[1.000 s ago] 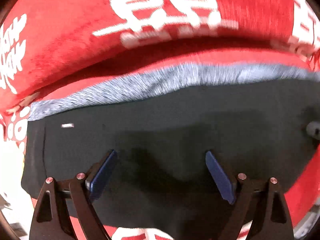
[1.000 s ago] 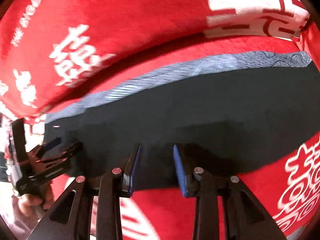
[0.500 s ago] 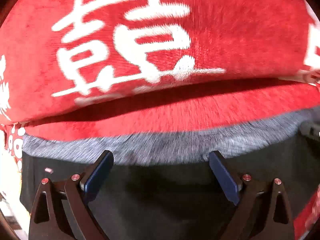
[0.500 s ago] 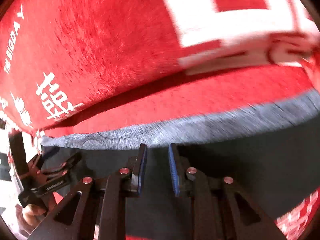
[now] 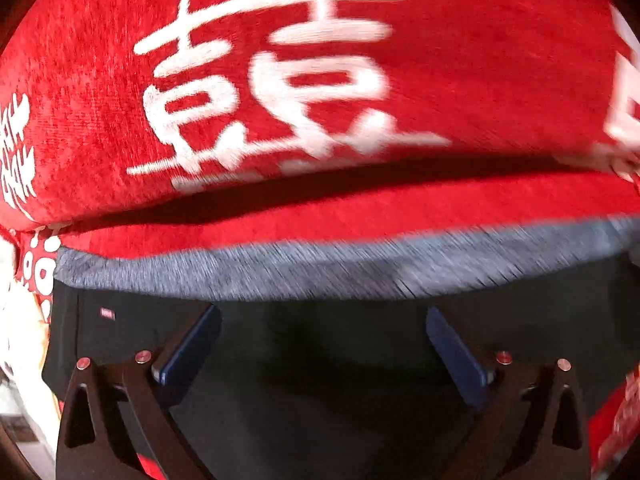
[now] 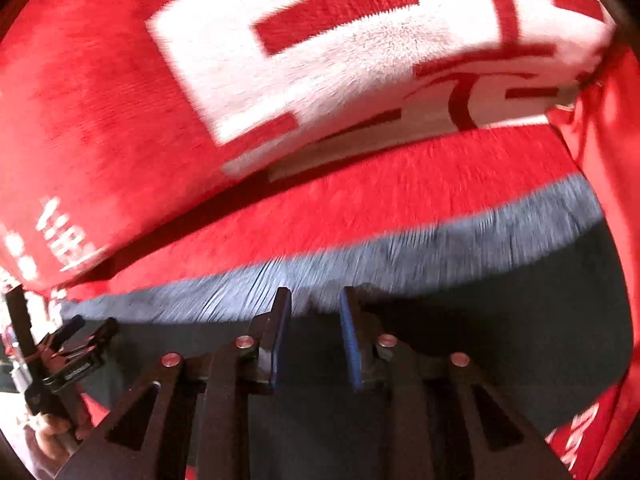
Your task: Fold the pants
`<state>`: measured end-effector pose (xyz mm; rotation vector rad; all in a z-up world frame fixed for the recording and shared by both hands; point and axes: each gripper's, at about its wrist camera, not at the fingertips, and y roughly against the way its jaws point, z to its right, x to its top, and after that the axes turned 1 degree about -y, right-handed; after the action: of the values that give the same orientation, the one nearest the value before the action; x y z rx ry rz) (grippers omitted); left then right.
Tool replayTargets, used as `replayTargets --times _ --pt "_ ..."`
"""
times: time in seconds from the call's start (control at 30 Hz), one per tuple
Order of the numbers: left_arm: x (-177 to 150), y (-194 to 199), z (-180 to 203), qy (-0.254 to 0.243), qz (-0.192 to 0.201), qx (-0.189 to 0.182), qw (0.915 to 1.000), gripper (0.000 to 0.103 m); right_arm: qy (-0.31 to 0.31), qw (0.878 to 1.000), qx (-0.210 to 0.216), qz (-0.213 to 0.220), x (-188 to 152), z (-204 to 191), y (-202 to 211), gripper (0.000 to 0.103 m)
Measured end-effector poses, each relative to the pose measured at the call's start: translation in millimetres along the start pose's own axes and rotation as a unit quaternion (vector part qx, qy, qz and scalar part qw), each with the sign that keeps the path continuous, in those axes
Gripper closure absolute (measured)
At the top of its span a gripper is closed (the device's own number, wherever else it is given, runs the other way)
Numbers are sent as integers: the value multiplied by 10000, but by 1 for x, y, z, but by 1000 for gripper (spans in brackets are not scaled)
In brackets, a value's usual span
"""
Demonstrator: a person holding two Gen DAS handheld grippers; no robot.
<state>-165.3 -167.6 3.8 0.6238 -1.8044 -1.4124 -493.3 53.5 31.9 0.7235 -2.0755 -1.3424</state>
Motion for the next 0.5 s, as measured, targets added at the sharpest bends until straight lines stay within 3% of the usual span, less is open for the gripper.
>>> replayTargets --times 0.13,0.17,0.23,0.5 --pt "-40 -5 23 -432 -276 65 9987 0 148 9995 -42 -275 -50 -13 0 69" --pt "-50 -9 25 -467 -433 91 9979 0 172 9992 -110 -354 -62 -15 -3 69" --pt "-66 -3 19 -245 -371 8 9990 0 162 9994 -185 -239 -83 -19 1 69" --pt "-75 -1 -16 -136 -669 -69 9976 0 -328 9986 -76 -414 -136 -5 36 63"
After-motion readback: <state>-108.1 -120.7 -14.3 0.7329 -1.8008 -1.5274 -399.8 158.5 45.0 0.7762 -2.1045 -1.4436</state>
